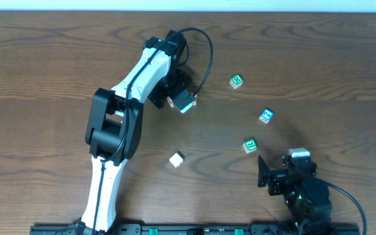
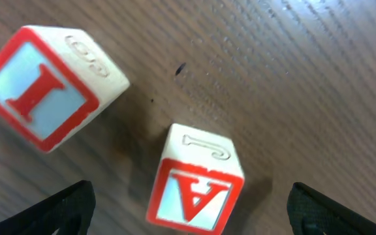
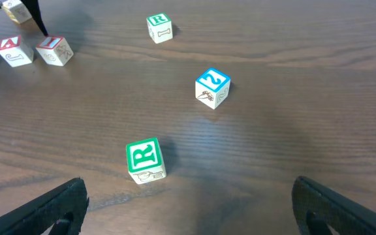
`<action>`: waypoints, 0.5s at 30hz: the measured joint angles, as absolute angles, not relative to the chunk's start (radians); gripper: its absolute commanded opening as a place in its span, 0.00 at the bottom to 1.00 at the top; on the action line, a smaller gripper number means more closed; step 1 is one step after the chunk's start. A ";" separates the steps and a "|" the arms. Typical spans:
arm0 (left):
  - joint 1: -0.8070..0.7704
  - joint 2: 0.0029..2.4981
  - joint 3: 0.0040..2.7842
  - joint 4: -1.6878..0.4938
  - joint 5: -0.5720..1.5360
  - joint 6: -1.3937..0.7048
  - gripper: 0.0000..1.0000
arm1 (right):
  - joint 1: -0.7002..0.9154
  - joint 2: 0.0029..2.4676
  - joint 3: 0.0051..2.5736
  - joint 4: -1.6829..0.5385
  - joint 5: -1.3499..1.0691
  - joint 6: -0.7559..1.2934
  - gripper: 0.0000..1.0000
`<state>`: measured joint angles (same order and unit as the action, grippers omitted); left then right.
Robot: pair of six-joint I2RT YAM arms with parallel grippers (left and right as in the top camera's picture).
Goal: Spell out Ai2
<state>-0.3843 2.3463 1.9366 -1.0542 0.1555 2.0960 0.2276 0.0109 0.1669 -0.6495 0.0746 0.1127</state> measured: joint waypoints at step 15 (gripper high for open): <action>-0.382 1.891 1.927 -0.777 0.150 0.883 0.95 | 0.228 0.011 0.167 -0.649 0.075 0.113 0.99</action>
<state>-0.3820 1.8912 1.9270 -0.7773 0.1497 0.8829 0.2276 0.0109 0.1669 -0.6495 0.0746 0.1127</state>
